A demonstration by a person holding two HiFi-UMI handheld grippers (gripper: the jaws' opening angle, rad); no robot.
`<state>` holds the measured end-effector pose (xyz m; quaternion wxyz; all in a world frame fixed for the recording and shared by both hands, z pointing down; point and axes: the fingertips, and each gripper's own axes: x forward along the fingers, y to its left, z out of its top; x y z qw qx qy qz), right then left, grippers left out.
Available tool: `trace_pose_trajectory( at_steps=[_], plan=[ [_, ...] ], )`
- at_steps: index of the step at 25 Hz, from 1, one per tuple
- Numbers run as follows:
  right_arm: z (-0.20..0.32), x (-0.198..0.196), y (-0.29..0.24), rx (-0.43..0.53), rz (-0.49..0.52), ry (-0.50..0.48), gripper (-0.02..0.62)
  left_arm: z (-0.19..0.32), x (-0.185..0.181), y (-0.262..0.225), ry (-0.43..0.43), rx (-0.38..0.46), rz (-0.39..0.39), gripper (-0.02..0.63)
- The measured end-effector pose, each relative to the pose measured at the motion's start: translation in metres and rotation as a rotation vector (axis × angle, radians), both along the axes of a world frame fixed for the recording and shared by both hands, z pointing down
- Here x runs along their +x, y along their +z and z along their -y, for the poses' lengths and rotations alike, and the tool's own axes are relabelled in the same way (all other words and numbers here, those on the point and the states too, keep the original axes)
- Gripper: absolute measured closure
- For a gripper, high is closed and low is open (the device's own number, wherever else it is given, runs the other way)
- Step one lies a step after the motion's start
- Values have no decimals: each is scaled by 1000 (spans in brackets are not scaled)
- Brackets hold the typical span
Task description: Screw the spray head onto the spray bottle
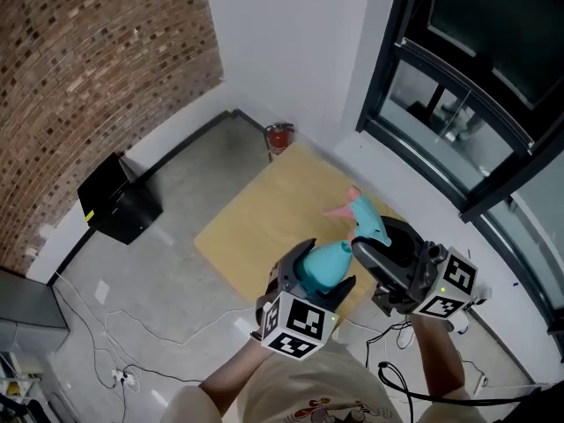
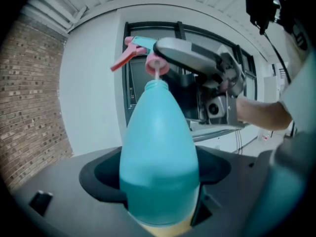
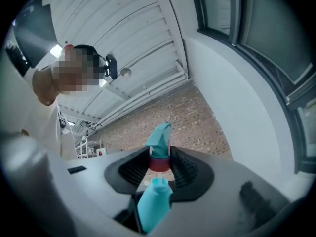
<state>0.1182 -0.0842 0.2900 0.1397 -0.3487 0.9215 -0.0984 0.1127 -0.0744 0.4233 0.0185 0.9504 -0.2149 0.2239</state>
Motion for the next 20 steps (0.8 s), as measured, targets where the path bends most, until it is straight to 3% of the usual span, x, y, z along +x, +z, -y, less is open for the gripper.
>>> trace_pose_trajectory(
  at_steps=[5, 8, 13, 20],
  plan=[
    [-6, 4, -2, 5, 42, -115, 463, -5, 9, -22, 123, 35, -6, 179],
    [-9, 4, -3, 13, 18, -153, 463, -6, 10, -28, 159, 54, 8, 179],
    [-11, 1, -8, 55, -28, -201, 463, -5, 12, -34, 165, 17, -29, 179],
    [-18, -15, -12, 102, -89, -241, 463, -8, 7, -37, 138, 55, -48, 179]
  ],
)
